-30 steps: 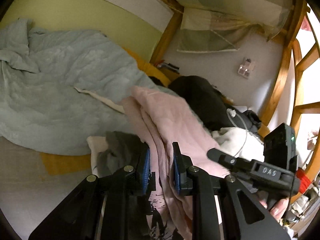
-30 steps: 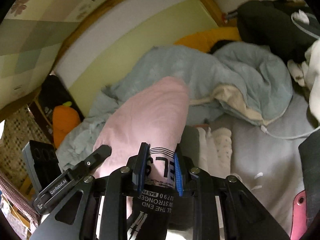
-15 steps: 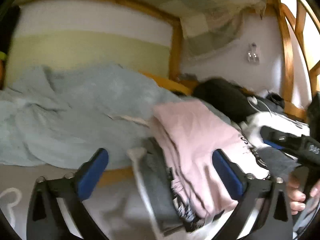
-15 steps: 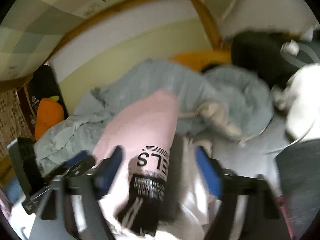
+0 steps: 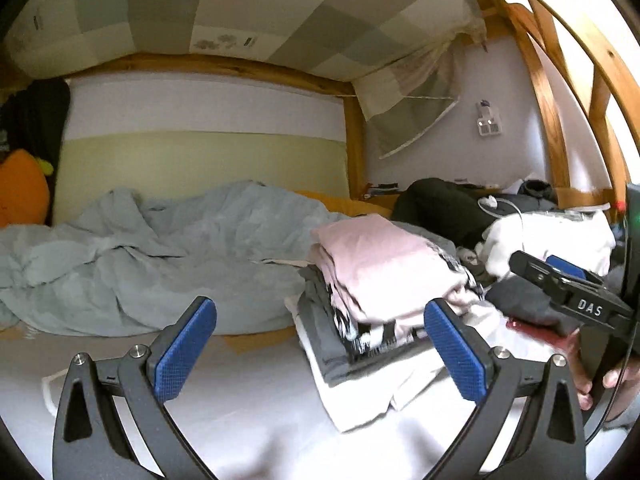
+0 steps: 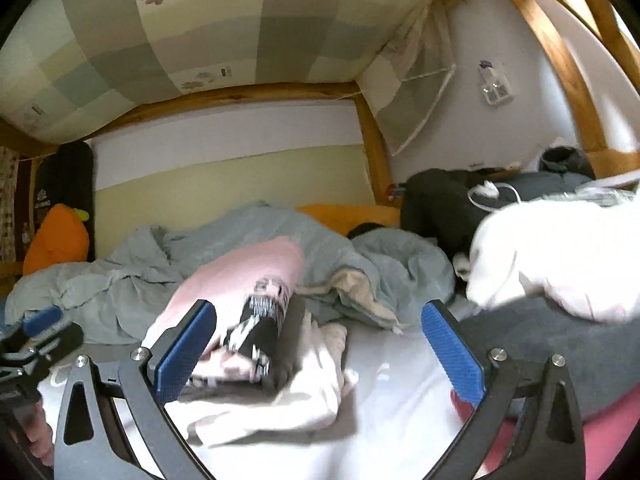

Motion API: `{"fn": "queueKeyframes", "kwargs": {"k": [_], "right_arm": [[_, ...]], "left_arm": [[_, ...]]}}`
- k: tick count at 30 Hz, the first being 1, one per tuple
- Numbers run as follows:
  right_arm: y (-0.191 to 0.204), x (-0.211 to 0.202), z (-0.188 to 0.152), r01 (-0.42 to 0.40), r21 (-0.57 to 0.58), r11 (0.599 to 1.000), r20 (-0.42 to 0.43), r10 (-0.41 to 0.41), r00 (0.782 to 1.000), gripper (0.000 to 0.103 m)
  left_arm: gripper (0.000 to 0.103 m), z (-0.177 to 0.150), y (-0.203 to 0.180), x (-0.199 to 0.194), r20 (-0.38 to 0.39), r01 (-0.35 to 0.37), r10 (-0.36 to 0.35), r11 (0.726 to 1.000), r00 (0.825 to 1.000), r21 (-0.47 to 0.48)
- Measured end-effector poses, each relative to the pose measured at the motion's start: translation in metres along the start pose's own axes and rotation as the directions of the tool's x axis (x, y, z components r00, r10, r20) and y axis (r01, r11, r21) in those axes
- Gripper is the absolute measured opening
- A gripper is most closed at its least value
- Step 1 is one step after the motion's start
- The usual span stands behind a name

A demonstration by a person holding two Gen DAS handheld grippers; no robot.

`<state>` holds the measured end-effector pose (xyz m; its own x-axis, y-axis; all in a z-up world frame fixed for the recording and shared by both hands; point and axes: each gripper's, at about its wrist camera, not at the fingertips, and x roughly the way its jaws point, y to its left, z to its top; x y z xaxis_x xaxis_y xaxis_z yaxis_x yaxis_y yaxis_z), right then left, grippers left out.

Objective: Fold small clothes

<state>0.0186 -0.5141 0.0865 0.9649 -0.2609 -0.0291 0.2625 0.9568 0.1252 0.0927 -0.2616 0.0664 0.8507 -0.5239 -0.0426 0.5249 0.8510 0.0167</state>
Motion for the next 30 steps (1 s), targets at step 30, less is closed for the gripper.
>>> {"fn": "queueKeyframes", "kwargs": {"k": [30], "right_arm": [[0.024, 0.001, -0.01, 0.013, -0.12, 0.993, 0.016, -0.011, 1.0, 0.103]], "left_arm": [[0.103, -0.01, -0.008, -0.018, 0.07, -0.131, 0.128, 0.991, 0.989, 0.037]]}}
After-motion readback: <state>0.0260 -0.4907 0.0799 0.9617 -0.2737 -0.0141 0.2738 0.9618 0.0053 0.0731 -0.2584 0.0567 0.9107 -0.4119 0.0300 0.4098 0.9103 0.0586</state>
